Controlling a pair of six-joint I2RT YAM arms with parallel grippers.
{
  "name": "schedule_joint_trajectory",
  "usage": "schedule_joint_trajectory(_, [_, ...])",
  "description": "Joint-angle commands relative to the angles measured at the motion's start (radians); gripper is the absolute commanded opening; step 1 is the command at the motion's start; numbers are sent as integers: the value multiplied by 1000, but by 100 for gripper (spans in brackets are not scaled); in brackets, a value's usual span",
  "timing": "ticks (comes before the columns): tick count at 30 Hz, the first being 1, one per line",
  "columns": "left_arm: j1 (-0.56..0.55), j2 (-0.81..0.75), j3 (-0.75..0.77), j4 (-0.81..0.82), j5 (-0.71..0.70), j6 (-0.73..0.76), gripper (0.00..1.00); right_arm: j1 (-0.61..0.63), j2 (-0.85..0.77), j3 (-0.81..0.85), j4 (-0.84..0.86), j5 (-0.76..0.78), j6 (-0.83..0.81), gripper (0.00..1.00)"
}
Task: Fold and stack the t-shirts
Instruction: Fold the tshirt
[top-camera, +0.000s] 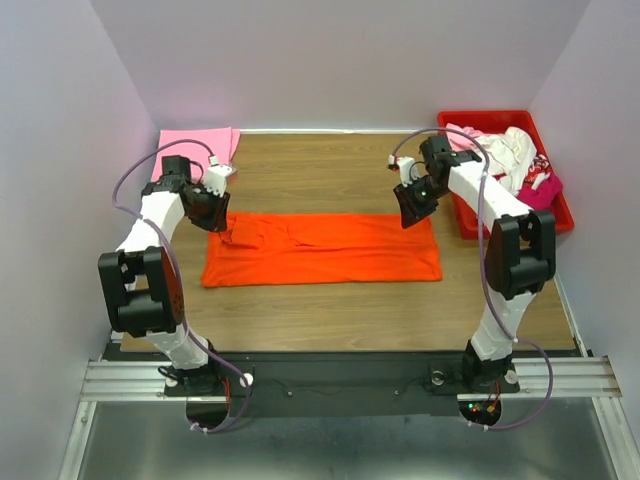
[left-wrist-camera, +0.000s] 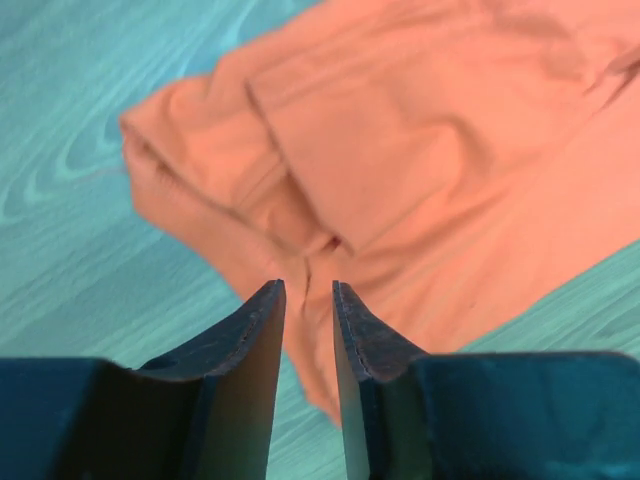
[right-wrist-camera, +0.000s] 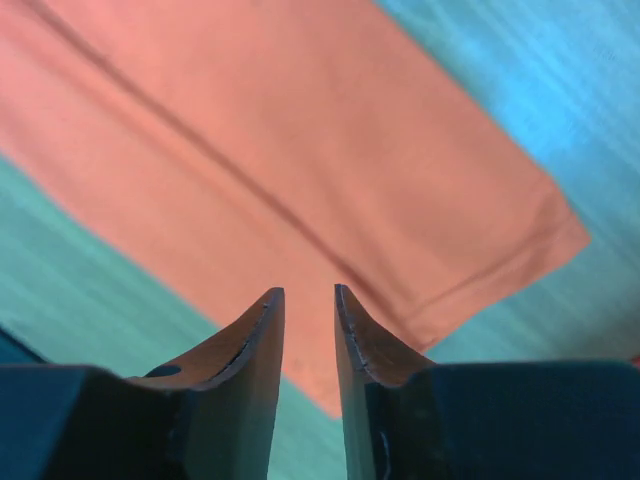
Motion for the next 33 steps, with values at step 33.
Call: schedule_joint_trajectory(33, [-459, 689, 1051, 193, -332, -90, 33, 86, -102, -234, -21, -127, -2, 33])
